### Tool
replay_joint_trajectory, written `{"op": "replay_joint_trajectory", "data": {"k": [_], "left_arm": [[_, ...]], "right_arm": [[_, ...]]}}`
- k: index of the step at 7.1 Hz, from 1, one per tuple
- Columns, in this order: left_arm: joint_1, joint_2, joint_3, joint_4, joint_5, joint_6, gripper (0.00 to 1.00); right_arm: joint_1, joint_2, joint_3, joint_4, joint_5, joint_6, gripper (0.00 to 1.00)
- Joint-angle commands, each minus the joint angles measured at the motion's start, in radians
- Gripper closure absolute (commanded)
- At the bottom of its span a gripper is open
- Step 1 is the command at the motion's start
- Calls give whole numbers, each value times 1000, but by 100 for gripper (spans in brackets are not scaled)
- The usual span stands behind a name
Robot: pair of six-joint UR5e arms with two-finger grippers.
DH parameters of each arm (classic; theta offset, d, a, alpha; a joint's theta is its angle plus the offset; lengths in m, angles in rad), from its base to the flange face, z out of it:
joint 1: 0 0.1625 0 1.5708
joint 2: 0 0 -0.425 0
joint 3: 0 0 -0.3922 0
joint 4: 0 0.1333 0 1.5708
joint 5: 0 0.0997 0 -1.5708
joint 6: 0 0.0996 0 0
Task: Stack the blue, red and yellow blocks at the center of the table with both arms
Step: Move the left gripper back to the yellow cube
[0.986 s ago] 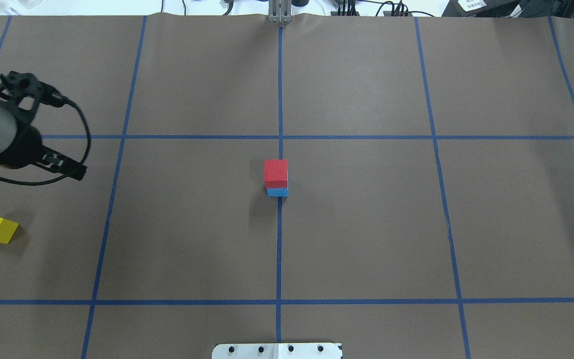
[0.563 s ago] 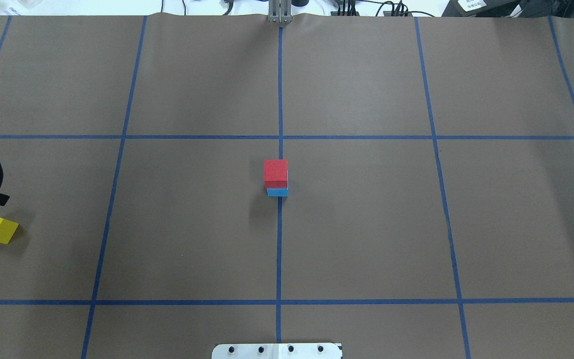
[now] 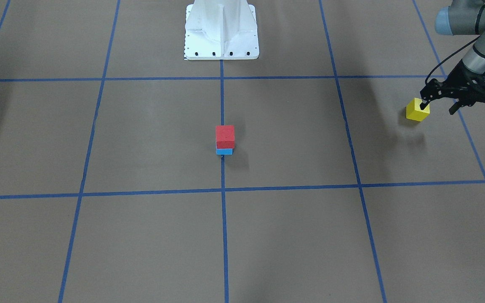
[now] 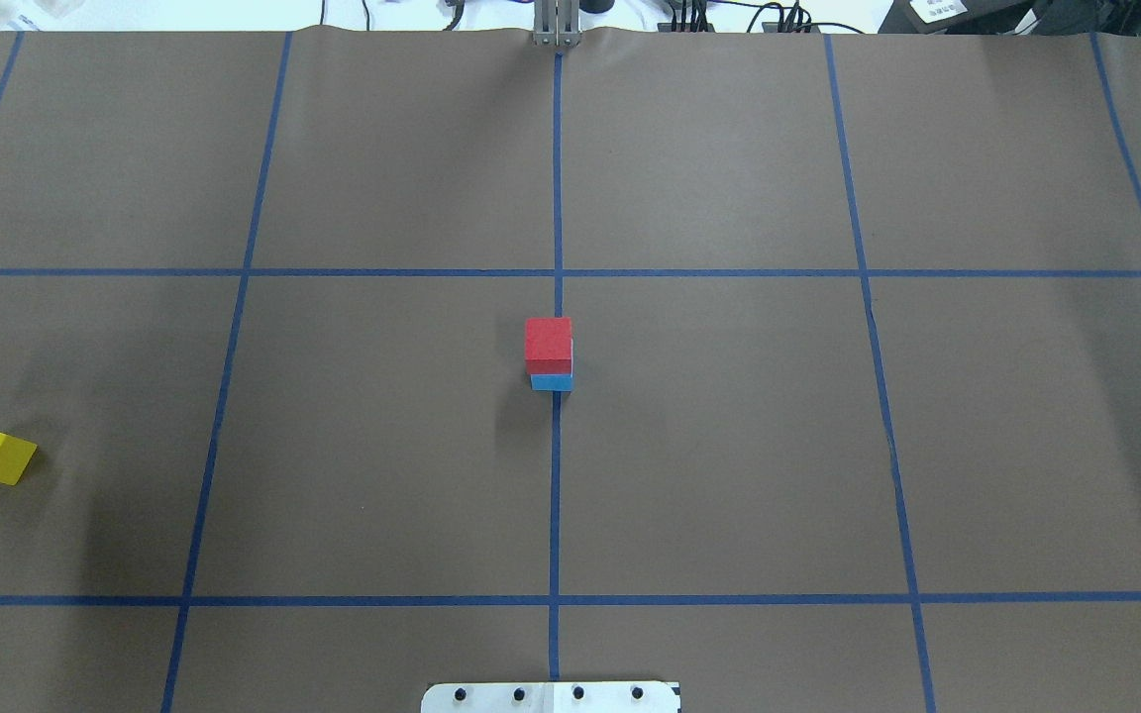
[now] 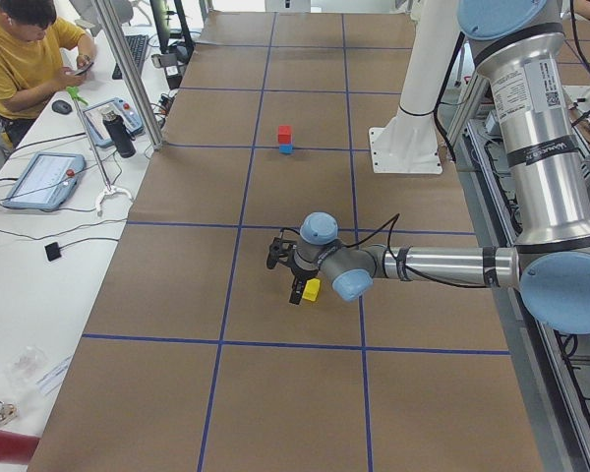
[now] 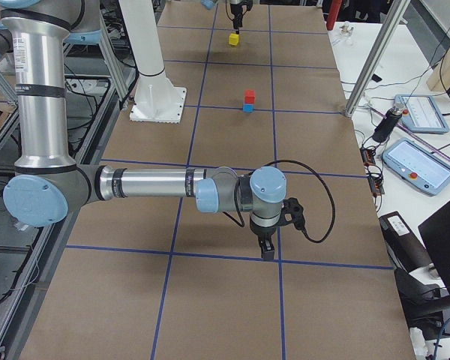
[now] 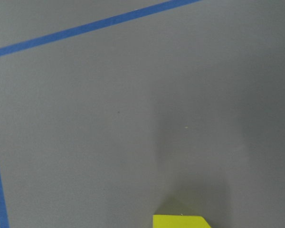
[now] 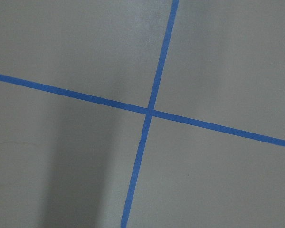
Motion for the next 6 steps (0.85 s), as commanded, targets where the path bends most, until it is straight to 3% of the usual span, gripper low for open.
{"op": "replay_joint_trajectory", "data": {"k": [1, 6], "left_arm": [[2, 0, 3, -24, -40, -31, 0], [126, 4, 2, -24, 26, -14, 0]], "right_arm": [[0, -11, -7, 35, -1, 2, 0], [0, -11, -9, 35, -1, 2, 0]]}}
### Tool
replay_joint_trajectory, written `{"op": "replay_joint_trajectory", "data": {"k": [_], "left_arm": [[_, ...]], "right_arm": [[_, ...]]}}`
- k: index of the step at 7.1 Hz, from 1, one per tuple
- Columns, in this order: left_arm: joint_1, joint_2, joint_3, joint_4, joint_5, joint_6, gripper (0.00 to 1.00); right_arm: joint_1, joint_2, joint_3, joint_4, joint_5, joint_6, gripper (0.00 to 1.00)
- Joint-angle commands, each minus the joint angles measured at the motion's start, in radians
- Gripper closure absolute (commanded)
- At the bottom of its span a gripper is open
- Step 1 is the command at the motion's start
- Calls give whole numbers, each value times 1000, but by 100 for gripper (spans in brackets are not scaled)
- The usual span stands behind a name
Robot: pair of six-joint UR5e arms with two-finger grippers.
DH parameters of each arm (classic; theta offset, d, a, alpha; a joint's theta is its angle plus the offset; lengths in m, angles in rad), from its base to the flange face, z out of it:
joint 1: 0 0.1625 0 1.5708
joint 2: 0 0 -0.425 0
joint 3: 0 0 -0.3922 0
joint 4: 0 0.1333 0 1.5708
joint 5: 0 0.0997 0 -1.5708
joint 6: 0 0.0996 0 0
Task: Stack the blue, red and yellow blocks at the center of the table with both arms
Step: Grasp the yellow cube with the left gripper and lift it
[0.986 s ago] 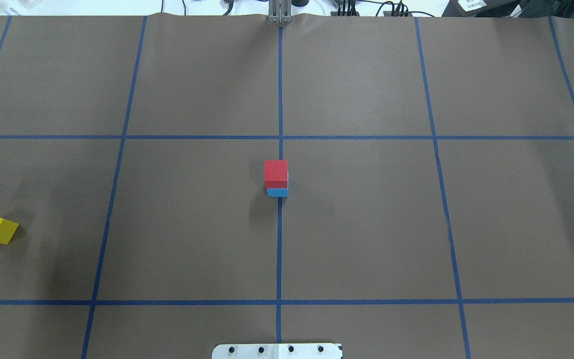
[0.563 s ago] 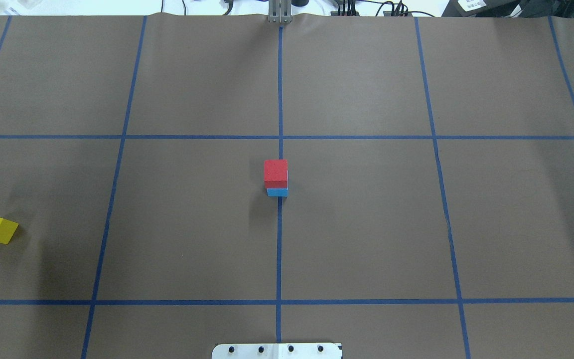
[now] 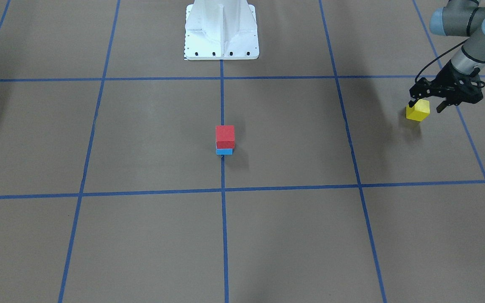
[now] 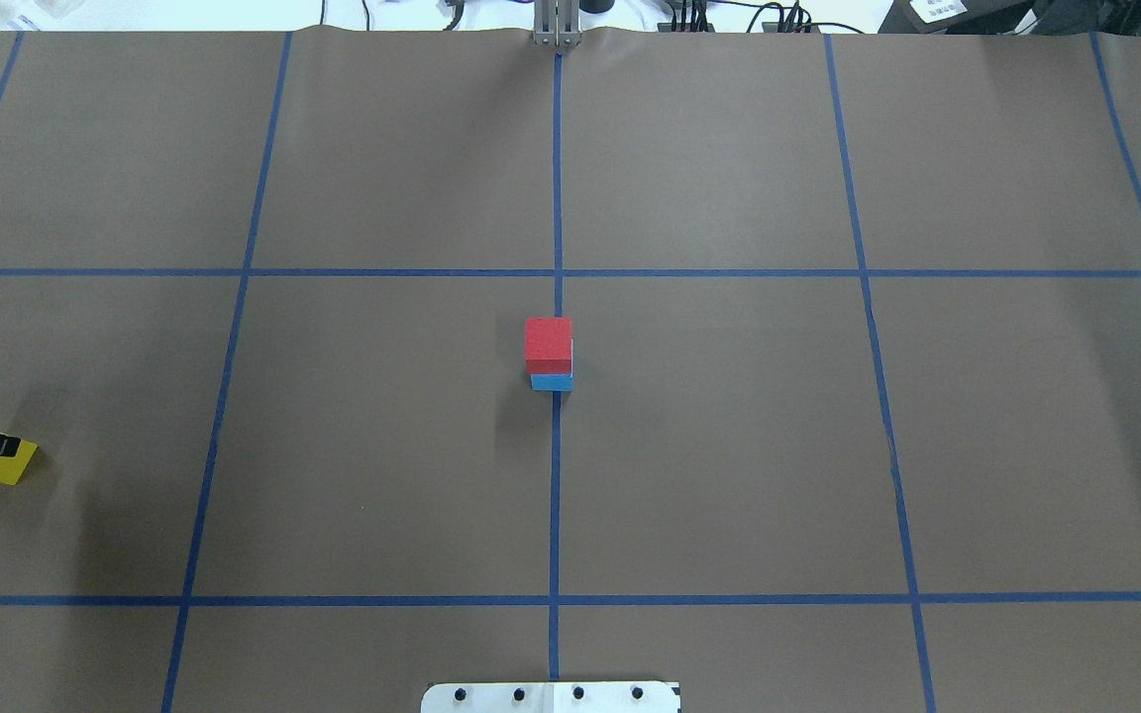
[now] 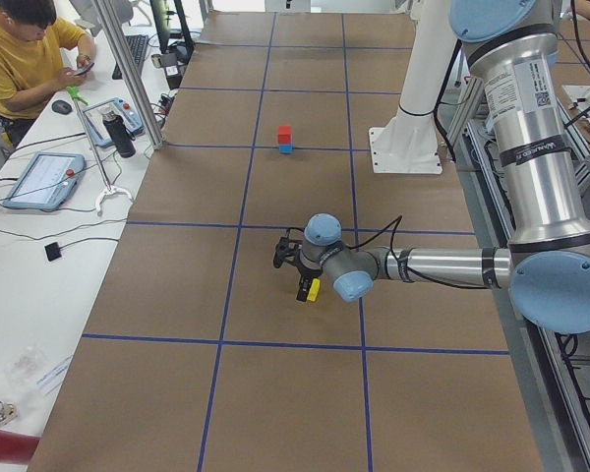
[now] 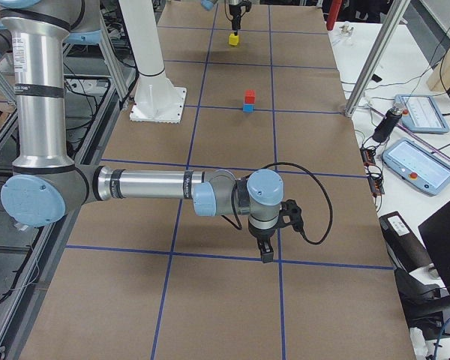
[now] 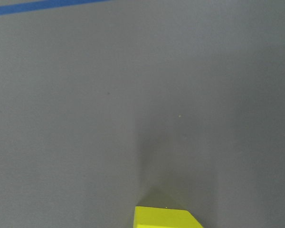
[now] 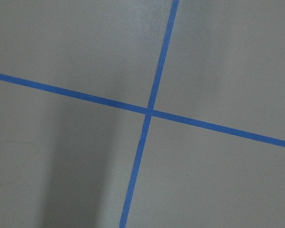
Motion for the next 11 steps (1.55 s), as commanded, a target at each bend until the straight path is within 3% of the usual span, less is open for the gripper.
{"op": "replay_joint_trajectory", "data": {"k": [1, 2, 3, 4, 6, 7, 8, 9, 11], "left_arm": [[57, 2, 7, 1, 37, 11, 0], [66, 2, 12, 6, 50, 13, 4], [75, 2, 14, 6, 54, 13, 14], [92, 4, 14, 7, 69, 13, 29], [89, -4, 3, 9, 61, 11, 72], [86, -13, -2, 13, 35, 11, 88], [78, -30, -15, 45, 16, 11, 94], [74, -109, -61, 176, 17, 10, 95], [69, -354, -141, 539, 25, -7, 94]], "right_arm": [[0, 1, -2, 0, 0, 0, 0], [0, 0, 0, 0, 0, 0, 0], [0, 0, -2, 0, 0, 0, 0], [0, 0, -2, 0, 0, -1, 0], [0, 0, -2, 0, 0, 0, 0], [0, 0, -2, 0, 0, 0, 0], [0, 0, 0, 0, 0, 0, 0], [0, 0, -2, 0, 0, 2, 0], [0, 0, -2, 0, 0, 2, 0]]}}
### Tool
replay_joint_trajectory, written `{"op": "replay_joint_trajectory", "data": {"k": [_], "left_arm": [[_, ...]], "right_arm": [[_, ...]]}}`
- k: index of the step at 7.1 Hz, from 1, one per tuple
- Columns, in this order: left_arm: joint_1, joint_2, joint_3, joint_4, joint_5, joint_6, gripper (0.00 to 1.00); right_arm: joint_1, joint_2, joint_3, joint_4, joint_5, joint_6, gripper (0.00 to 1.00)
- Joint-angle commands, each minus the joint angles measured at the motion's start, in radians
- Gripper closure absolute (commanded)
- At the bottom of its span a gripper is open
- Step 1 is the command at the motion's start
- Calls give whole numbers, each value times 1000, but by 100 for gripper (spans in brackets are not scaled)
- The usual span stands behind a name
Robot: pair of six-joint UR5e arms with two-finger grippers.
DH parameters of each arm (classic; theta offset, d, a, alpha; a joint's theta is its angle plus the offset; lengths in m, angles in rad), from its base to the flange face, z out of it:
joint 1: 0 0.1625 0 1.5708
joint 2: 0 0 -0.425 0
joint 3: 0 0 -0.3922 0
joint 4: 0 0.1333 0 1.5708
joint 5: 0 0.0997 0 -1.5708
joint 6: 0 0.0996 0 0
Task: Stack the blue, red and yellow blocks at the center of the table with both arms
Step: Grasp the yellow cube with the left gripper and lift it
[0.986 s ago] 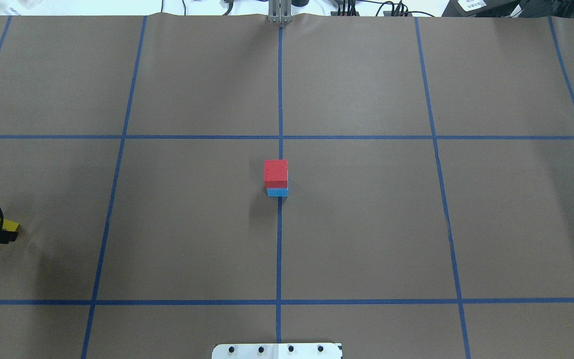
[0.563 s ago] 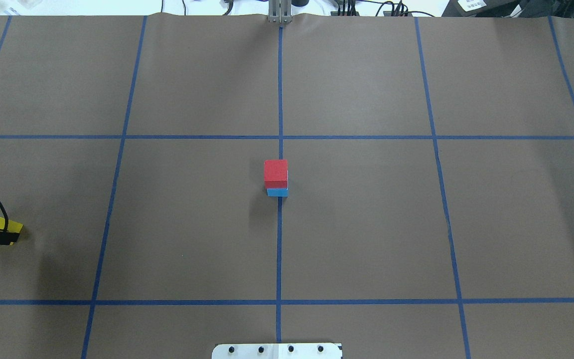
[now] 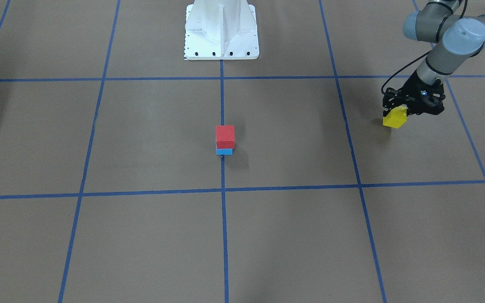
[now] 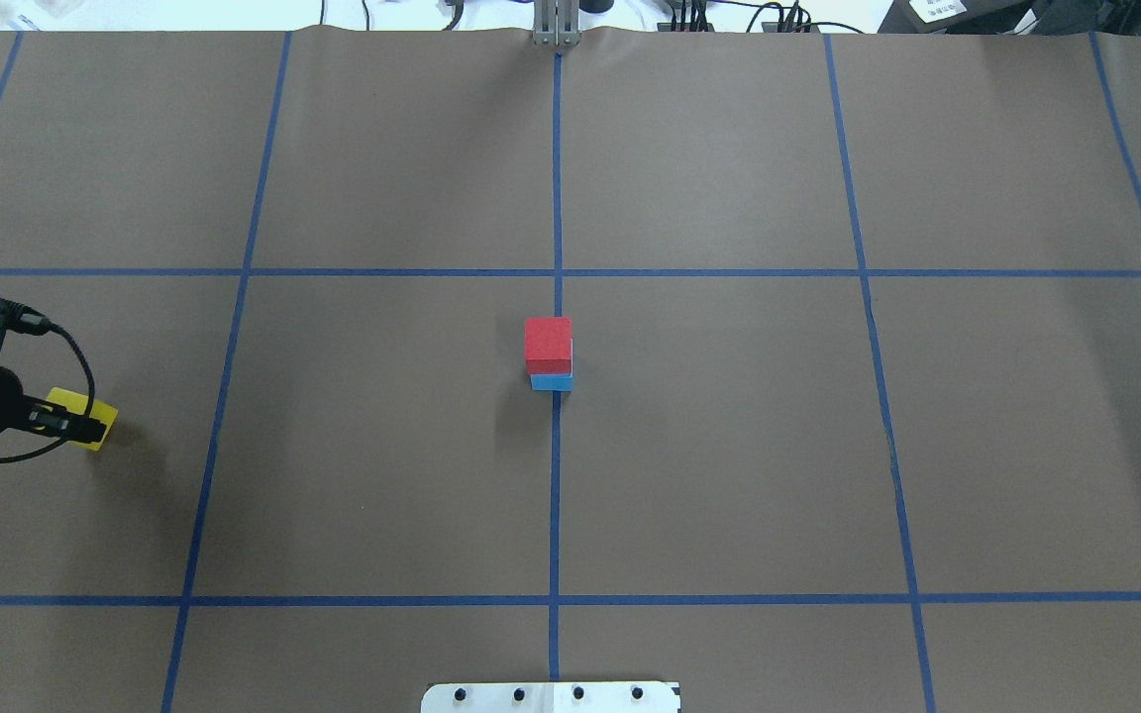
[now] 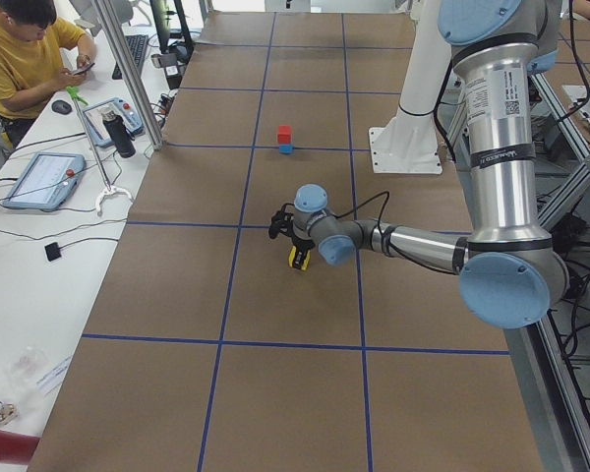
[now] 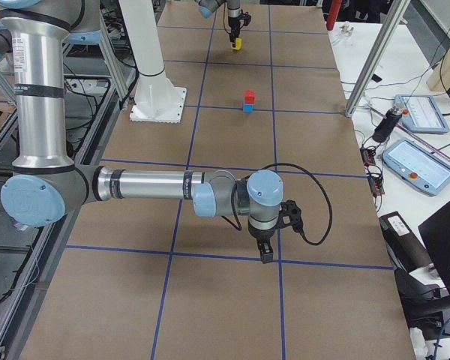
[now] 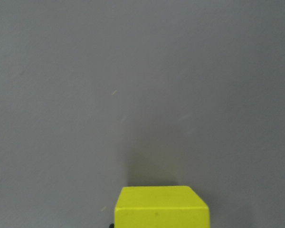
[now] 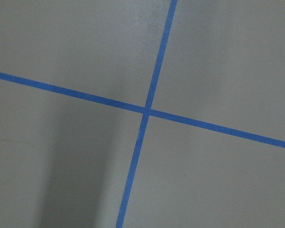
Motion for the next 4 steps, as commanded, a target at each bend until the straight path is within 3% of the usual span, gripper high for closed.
{"op": "replay_joint_trajectory", "data": {"k": [1, 3, 4], "left_arm": [[-1, -259, -43, 326, 6, -29, 94], [42, -542, -30, 596, 8, -168, 94], [83, -662, 2, 656, 9, -276, 94]], "right_arm": [[0, -2, -2, 0, 1, -1, 0], [0, -2, -5, 0, 0, -1, 0], [0, -2, -5, 0, 0, -1, 0]]}}
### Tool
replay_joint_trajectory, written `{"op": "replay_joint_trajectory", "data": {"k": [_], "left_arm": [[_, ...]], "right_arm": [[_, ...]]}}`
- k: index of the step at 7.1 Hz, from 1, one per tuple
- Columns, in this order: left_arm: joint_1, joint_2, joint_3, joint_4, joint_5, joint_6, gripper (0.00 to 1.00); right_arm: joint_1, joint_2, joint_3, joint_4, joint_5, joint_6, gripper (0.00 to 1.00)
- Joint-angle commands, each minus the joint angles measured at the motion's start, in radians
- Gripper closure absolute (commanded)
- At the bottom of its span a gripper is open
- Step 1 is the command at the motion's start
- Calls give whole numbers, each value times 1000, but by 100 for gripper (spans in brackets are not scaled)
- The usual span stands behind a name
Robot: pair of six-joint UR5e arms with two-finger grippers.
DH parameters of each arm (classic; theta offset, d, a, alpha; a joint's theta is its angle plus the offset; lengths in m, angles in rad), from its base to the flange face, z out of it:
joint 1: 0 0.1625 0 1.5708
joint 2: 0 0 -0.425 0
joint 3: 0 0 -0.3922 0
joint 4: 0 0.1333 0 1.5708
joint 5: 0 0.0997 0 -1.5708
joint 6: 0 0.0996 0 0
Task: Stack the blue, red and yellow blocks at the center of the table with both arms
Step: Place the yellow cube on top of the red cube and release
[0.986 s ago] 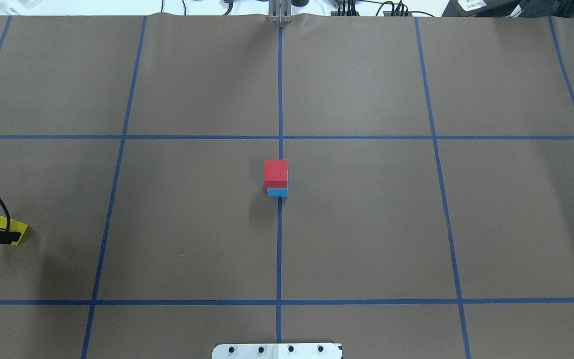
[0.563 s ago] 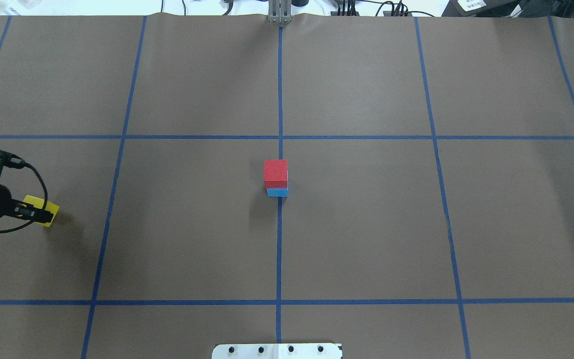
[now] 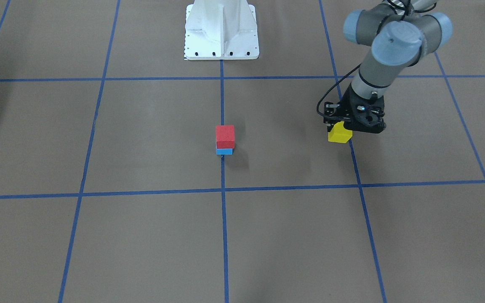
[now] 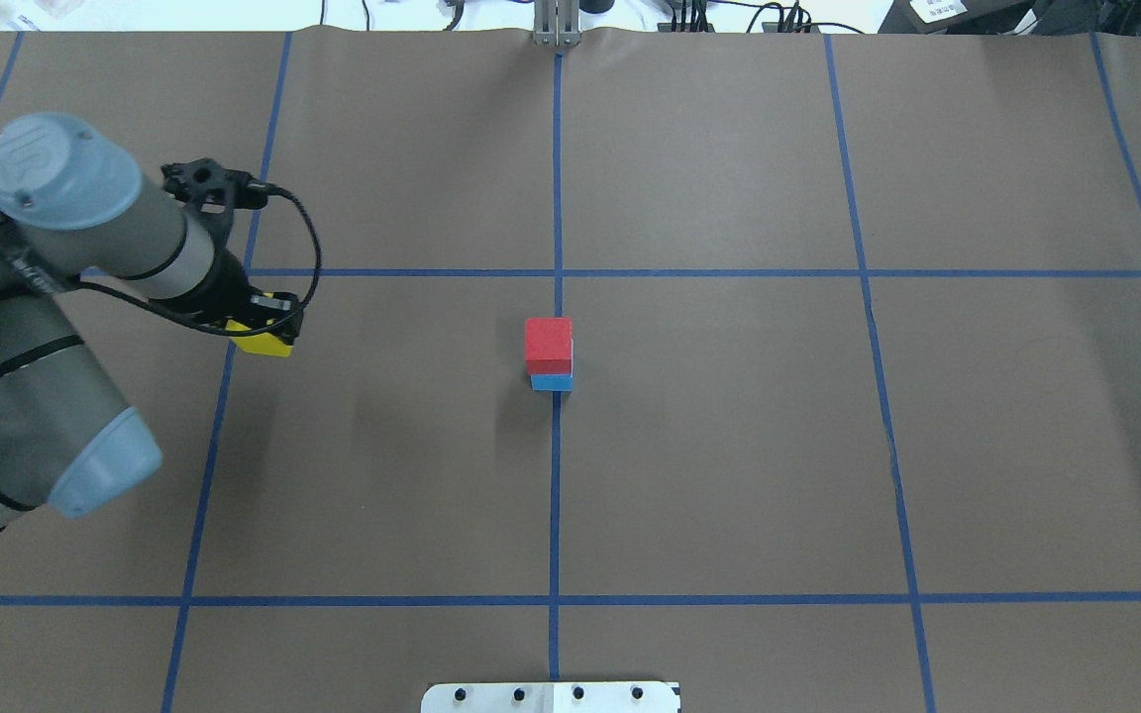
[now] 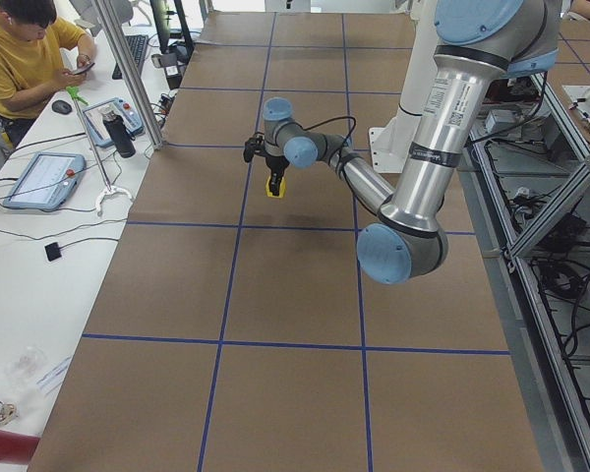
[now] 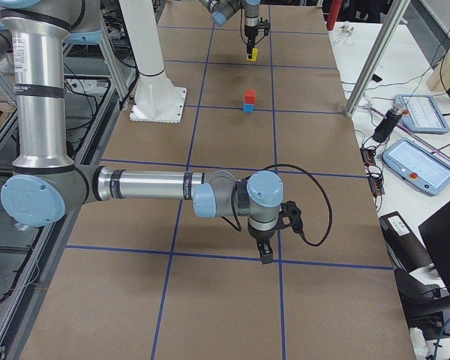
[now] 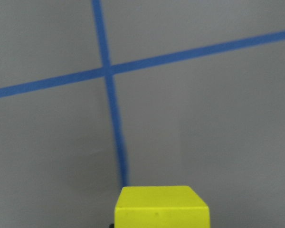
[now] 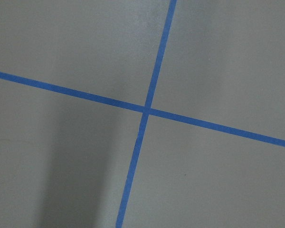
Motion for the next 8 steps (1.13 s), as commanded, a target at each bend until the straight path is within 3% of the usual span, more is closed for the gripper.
{"op": "replay_joint_trajectory", "data": {"k": [1, 3, 6, 8], "left_arm": [[74, -266, 92, 115, 6, -200, 94], [113, -449, 242, 115, 68, -303, 90], [200, -492, 266, 115, 155, -368, 77], [220, -499, 267, 114, 173, -371, 56]], "right_arm": [[0, 1, -3, 0, 0, 0, 0], [0, 1, -3, 0, 0, 0, 0], [0, 0, -1, 0, 0, 0, 0], [0, -2, -1, 0, 0, 0, 0]]}}
